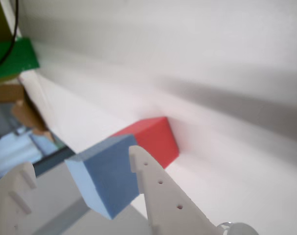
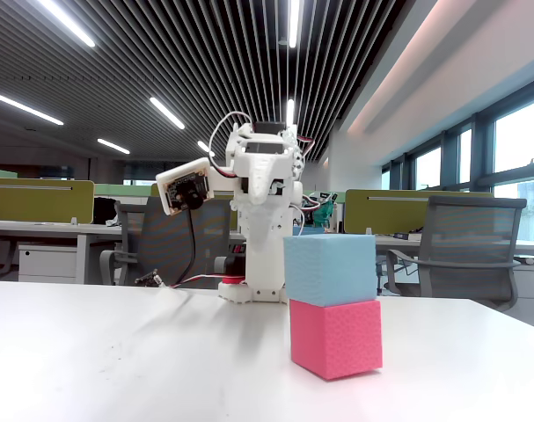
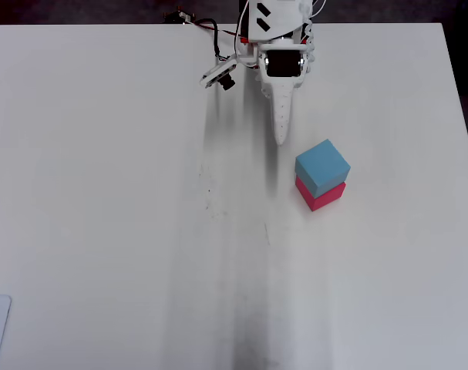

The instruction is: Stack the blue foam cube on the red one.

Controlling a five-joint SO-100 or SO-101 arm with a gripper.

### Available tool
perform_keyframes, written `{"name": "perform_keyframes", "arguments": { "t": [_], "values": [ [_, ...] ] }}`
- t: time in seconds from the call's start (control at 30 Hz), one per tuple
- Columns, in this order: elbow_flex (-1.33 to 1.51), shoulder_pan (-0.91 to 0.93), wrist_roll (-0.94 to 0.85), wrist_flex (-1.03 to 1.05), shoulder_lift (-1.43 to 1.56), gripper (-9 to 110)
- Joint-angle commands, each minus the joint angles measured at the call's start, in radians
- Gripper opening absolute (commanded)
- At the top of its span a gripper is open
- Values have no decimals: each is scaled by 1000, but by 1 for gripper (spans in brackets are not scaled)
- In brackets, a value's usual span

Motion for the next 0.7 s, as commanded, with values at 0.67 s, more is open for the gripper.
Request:
{"name": "perform_keyframes", "arguments": {
  "t": [0.67],
  "values": [
    [9, -2, 8, -35, 6, 24]
  ]
}}
